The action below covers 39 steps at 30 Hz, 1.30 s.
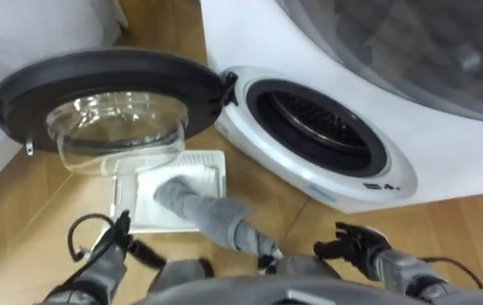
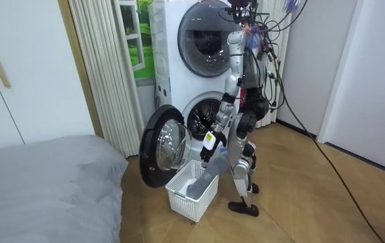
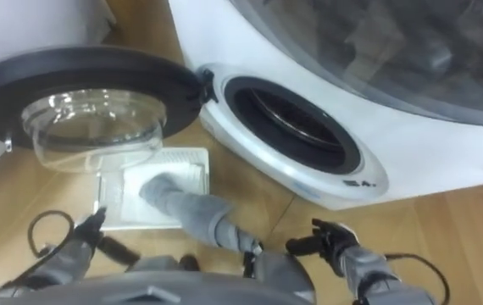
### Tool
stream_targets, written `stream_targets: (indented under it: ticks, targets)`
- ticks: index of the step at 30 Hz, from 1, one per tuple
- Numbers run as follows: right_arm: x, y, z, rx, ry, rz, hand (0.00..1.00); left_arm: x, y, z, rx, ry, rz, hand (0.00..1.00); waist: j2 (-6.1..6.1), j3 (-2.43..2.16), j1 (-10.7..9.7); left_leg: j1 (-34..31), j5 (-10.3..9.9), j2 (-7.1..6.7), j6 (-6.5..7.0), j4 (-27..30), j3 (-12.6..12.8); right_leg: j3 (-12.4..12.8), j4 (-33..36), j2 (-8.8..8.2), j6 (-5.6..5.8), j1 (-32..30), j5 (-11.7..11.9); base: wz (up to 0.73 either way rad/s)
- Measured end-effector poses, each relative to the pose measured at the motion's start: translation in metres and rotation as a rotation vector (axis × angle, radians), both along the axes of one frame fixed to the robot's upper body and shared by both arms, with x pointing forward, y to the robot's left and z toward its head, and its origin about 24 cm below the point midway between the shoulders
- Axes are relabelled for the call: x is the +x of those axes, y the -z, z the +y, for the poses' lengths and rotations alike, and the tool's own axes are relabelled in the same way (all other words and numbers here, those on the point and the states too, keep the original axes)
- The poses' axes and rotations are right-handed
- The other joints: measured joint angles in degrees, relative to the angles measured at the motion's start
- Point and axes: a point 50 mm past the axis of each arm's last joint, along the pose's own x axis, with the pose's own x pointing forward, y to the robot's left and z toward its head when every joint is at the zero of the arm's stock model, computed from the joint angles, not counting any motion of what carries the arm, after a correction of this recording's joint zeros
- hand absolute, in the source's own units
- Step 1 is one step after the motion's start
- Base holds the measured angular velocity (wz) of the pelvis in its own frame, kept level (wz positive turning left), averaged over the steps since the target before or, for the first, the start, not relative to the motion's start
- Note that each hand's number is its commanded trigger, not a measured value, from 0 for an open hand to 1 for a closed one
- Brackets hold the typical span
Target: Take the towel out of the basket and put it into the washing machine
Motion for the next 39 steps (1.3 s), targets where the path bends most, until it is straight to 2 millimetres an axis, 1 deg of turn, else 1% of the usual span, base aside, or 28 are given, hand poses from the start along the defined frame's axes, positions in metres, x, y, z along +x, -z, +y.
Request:
stream_targets:
  ticks: [1,2,3,4,5,7,8,9,10,11,13,15,16,17,18,19,20,22,25,27,29,30,31,33,35,36,39]
  targets:
    - [0.007,-0.002,0.002,-0.003,-0.009,-0.019,0.00,0.011,-0.003,-0.004,0.000,0.030,-0.024,0.00,-0.12,0.40,0.0,-2.0,0.0,-0.01,0.06,1.1,0.0,0.0,1.3,-0.05,-0.01,-2.2,0.0,0.00]
    - [0.013,-0.004,0.004,-0.004,-0.018,-0.035,0.00,0.016,-0.005,-0.006,0.000,0.047,-0.035,0.00,-0.16,0.57,0.0,-3.1,0.0,-0.02,0.06,1.8,-0.1,0.0,2.1,-0.11,-0.02,-3.4,0.0,0.00]
    - [0.019,-0.006,0.006,-0.011,-0.036,-0.050,0.00,0.027,-0.009,-0.011,0.002,0.083,-0.062,0.00,-0.24,1.27,-0.3,-5.3,0.0,-0.08,0.08,3.1,-0.3,0.1,3.5,-0.44,-0.04,-5.6,0.0,0.00]
    - [0.029,-0.009,0.008,-0.018,-0.054,-0.080,0.00,0.037,-0.013,-0.015,0.004,0.110,-0.092,0.00,-0.37,1.57,-0.6,-7.9,0.0,-0.14,0.11,4.4,-0.4,0.1,4.7,-0.78,-0.20,-8.1,-0.1,0.00]
    - [0.034,-0.011,0.009,-0.021,-0.062,-0.094,0.00,0.042,-0.015,-0.018,0.008,0.124,-0.105,0.00,-0.43,1.70,-0.8,-9.0,0.0,-0.15,0.17,5.1,-0.4,0.2,5.3,-0.89,-0.24,-9.3,-0.1,0.00]
    - [0.048,-0.017,0.014,-0.026,-0.093,-0.133,0.00,0.056,-0.020,-0.025,0.019,0.184,-0.129,0.00,-0.86,2.11,-1.6,-12.8,0.1,-0.44,0.32,7.2,-0.3,0.5,7.8,-1.40,-0.58,-13.3,-0.3,0.00]
    - [0.051,-0.018,0.015,-0.026,-0.099,-0.141,0.00,0.059,-0.022,-0.027,0.020,0.196,-0.139,0.00,-1.00,2.30,-1.8,-13.6,0.1,-0.47,0.34,7.7,-0.1,0.6,8.3,-1.49,-0.63,-14.3,-0.3,0.00]
    - [0.057,-0.021,0.016,-0.027,-0.105,-0.161,0.00,0.067,-0.026,-0.029,0.024,0.217,-0.161,0.00,-1.11,2.54,-2.0,-15.6,0.0,-0.40,0.52,9.0,0.0,0.7,9.1,-1.55,-0.72,-16.2,-0.4,0.00]
    - [0.061,-0.023,0.017,-0.028,-0.106,-0.174,0.00,0.074,-0.030,-0.030,0.030,0.229,-0.180,0.00,-1.12,2.71,-2.2,-17.7,-0.1,-0.21,0.71,10.2,0.0,0.9,9.9,-1.42,-0.84,-18.2,-0.3,0.00]
    - [0.063,-0.024,0.017,-0.028,-0.104,-0.181,0.00,0.078,-0.032,-0.030,0.034,0.232,-0.190,0.00,-1.09,2.74,-2.3,-19.0,-0.1,-0.08,0.77,11.0,0.1,1.1,10.4,-1.17,-0.88,-19.3,-0.3,-0.04]
    - [0.077,-0.032,0.016,-0.023,-0.097,-0.226,0.00,0.093,-0.042,-0.030,0.062,0.240,-0.245,0.00,-0.75,3.03,-2.8,-24.4,-0.8,0.51,1.05,14.2,0.1,1.5,12.6,-1.05,-1.11,-24.4,-0.1,-0.07]
    - [0.085,-0.037,0.016,-0.029,-0.099,-0.256,0.00,0.104,-0.050,-0.031,0.084,0.259,-0.281,0.00,-0.48,3.25,-3.0,-28.2,-1.0,0.68,1.22,16.2,0.2,1.6,14.6,-1.18,-1.31,-28.2,0.1,-0.09]
    - [0.090,-0.041,0.014,-0.030,-0.096,-0.287,0.00,0.111,-0.055,-0.030,0.102,0.274,-0.304,0.00,-0.40,3.30,-3.1,-30.6,-1.4,1.22,1.37,17.8,0.7,1.8,16.1,-1.13,-1.36,-30.9,0.1,-0.14]
    - [0.094,-0.044,0.013,-0.031,-0.097,-0.303,0.00,0.114,-0.058,-0.029,0.109,0.275,-0.317,0.00,-0.31,3.36,-3.2,-31.9,-1.6,1.41,1.36,18.8,0.9,1.8,16.6,-1.07,-1.46,-32.0,0.1,-0.18]
    - [0.102,-0.049,0.013,-0.034,-0.104,-0.333,0.00,0.121,-0.064,-0.028,0.130,0.292,-0.341,0.00,0.13,3.63,-3.2,-34.4,-2.3,2.00,1.42,20.6,0.9,1.7,18.0,-0.83,-1.63,-34.2,0.0,-0.12]
    - [0.108,-0.054,0.014,-0.028,-0.102,-0.357,0.00,0.130,-0.071,-0.028,0.158,0.323,-0.370,0.00,0.29,3.73,-3.9,-36.9,-2.7,2.15,1.46,22.4,0.7,1.8,19.6,-0.80,-1.79,-36.6,-0.1,-0.06]
    - [0.112,-0.056,0.014,-0.025,-0.107,-0.369,0.00,0.134,-0.075,-0.028,0.175,0.346,-0.386,0.00,0.30,3.74,-4.2,-38.0,-2.8,2.17,1.50,23.1,0.5,1.9,20.3,-0.84,-1.83,-37.8,-0.2,0.00]
    - [0.124,-0.065,0.017,-0.014,-0.114,-0.414,0.00,0.150,-0.090,-0.034,0.224,0.417,-0.445,0.00,0.60,3.93,-4.8,-42.1,-3.0,2.16,1.66,25.2,0.4,1.9,22.3,-1.15,-1.89,-41.9,-0.3,0.00]
    - [0.130,-0.070,0.019,0.020,-0.084,-0.443,0.00,0.164,-0.104,-0.040,0.273,0.478,-0.516,0.00,0.63,4.05,-5.2,-45.8,-3.2,2.19,1.87,27.1,0.7,2.1,24.4,-1.30,-2.03,-45.9,-0.5,0.00]
    - [0.132,-0.073,0.020,0.047,-0.071,-0.466,0.00,0.169,-0.110,-0.042,0.316,0.528,-0.554,0.00,0.63,4.05,-5.8,-48.3,-3.4,2.36,1.93,28.4,0.8,2.3,25.8,-1.35,-2.21,-48.6,-0.7,0.00]
    - [0.135,-0.075,0.023,0.072,-0.063,-0.489,0.00,0.170,-0.113,-0.042,0.368,0.578,-0.567,0.00,0.60,4.06,-6.4,-50.2,-3.7,2.88,1.91,29.7,1.0,2.3,26.9,-1.14,-2.36,-50.4,-0.8,-0.04]
    - [0.136,-0.076,0.025,0.091,-0.057,-0.500,0.00,0.170,-0.113,-0.043,0.400,0.618,-0.570,0.00,0.61,4.07,-6.7,-51.2,-4.2,3.24,1.83,30.7,0.9,2.2,27.5,-0.97,-2.58,-51.3,-1.0,-0.08]
    - [0.137,-0.077,0.025,0.113,-0.044,-0.506,0.00,0.171,-0.114,-0.043,0.425,0.648,-0.575,0.00,0.60,4.08,-7.2,-52.1,-4.4,3.26,1.69,31.4,0.4,2.0,28.1,-0.90,-2.69,-52.1,-1.2,-0.04]
    - [0.139,-0.079,0.028,0.143,-0.032,-0.515,0.00,0.174,-0.119,-0.044,0.456,0.677,-0.597,0.00,0.63,4.10,-7.9,-53.7,-4.6,3.35,1.53,32.5,0.0,1.8,28.8,-0.78,-2.81,-53.4,-1.3,0.00]
    - [0.142,-0.081,0.029,0.162,-0.015,-0.529,0.00,0.179,-0.125,-0.045,0.492,0.709,-0.628,0.00,0.61,4.11,-8.0,-55.5,-5.0,3.77,1.61,33.9,-0.2,1.8,29.6,-0.50,-2.86,-55.1,-1.3,-0.11]
    - [0.144,-0.083,0.030,0.172,-0.012,-0.537,0.00,0.182,-0.129,-0.045,0.508,0.715,-0.649,0.00,0.61,4.14,-8.1,-56.6,-5.4,4.20,1.66,34.8,-0.2,1.8,29.9,-0.12,-2.90,-56.0,-1.3,-0.17]
    - [0.147,-0.086,0.032,0.202,-0.006,-0.556,0.00,0.186,-0.135,-0.048,0.534,0.728,-0.699,0.00,0.57,4.17,-8.8,-58.5,-6.2,4.45,1.88,36.8,-0.3,1.9,31.6,-0.09,-2.72,-57.8,-1.7,-0.09]
